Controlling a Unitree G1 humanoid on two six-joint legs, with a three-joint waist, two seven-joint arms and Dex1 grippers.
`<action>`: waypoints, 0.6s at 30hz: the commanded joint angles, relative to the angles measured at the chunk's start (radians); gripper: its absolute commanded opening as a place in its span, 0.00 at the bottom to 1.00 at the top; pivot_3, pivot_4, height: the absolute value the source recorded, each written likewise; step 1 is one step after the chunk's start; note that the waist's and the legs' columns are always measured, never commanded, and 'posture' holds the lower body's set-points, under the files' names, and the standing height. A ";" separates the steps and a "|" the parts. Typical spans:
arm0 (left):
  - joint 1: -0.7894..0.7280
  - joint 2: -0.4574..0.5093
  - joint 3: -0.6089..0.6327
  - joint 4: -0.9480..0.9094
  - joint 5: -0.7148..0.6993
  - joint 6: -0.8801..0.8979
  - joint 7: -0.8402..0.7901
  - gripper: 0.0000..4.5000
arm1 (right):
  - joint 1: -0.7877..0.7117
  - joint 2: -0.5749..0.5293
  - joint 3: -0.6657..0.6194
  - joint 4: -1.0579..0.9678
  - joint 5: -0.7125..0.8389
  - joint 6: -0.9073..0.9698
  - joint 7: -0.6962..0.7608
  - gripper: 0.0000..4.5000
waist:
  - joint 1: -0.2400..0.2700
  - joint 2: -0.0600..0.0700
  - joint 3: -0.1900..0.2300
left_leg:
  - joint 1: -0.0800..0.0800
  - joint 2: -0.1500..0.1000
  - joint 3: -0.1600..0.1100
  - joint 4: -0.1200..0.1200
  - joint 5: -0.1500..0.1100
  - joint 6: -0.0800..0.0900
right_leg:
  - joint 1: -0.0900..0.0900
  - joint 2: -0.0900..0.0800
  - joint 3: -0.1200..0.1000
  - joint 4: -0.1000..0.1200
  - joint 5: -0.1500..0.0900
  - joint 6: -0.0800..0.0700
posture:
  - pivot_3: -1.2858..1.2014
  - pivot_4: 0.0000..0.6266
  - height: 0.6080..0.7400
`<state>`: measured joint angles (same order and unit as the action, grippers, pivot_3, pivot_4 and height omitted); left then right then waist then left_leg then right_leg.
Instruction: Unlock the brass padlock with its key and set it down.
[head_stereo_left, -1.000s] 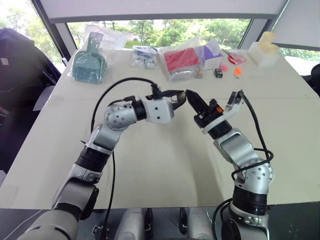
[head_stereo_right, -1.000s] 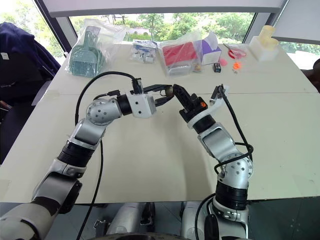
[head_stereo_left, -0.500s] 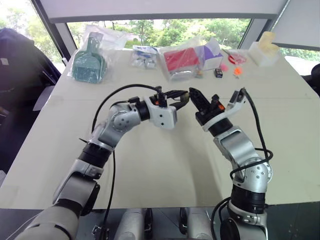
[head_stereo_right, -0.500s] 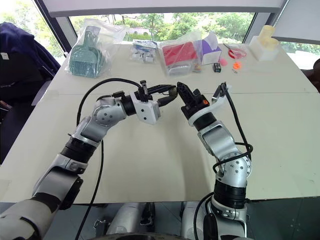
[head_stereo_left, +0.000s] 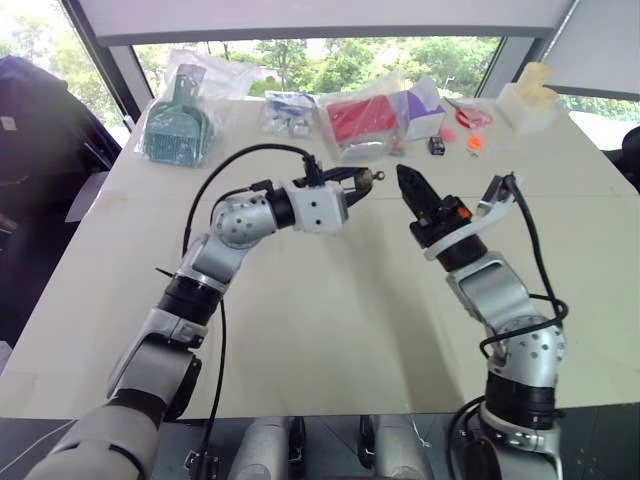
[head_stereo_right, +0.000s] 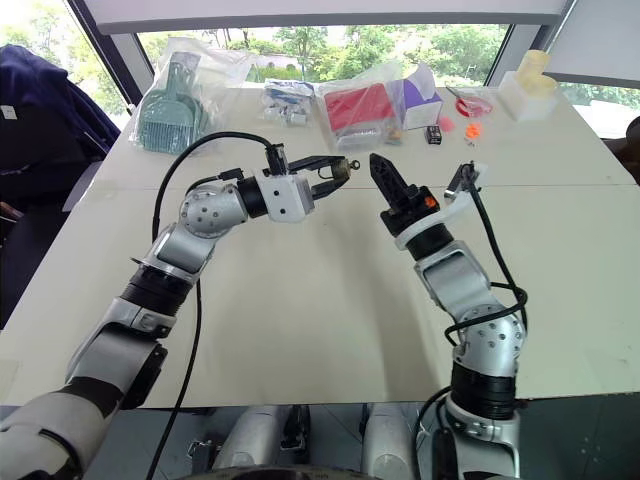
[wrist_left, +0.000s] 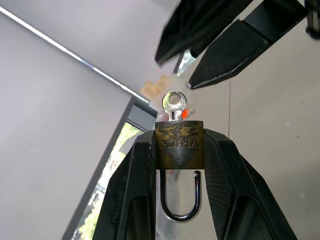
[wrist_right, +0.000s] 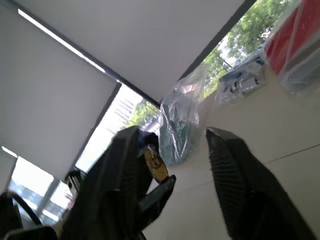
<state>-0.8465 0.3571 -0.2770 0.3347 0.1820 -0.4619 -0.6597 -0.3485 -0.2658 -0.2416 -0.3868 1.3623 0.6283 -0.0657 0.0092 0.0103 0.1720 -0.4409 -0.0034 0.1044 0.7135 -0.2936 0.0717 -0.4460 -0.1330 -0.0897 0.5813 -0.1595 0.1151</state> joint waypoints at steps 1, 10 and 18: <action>-0.031 0.007 0.024 -0.002 -0.031 -0.007 -0.014 0.17 | -0.004 -0.079 -0.007 -0.044 -0.020 0.028 0.099 0.78 | 0.000 0.000 0.000 | 0.000 0.000 0.000 0.000 0.000 0.000 | 0.000 0.000 0.000 0.000 0.000 0.000 | 0.52 0.24 0.96; -0.002 0.005 0.006 -0.053 -0.043 -0.050 -0.034 0.17 | 0.016 -0.217 0.027 -0.044 -0.081 0.096 0.264 0.78 | 0.002 0.000 0.000 | 0.000 0.000 0.000 0.000 0.000 0.001 | 0.000 0.000 0.000 -0.001 0.000 0.000 | 0.52 0.24 0.96; 0.053 0.001 -0.018 -0.157 -0.065 -0.037 -0.076 0.17 | -0.004 -0.209 0.057 -0.008 -0.129 0.110 0.335 0.78 | 0.003 0.000 0.000 | 0.000 0.000 0.000 0.000 0.000 0.001 | 0.000 -0.001 0.000 -0.001 0.000 0.000 | 0.52 0.24 0.96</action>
<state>-0.7866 0.3599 -0.3003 0.2232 0.1411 -0.4934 -0.7308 -0.3303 -0.4782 -0.1733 -0.3845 1.2344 0.7430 0.2491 0.0124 0.0102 0.1721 -0.4410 -0.0033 0.1043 0.7140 -0.2940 0.0724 -0.4459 -0.1338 -0.0897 0.5803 -0.1594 0.1149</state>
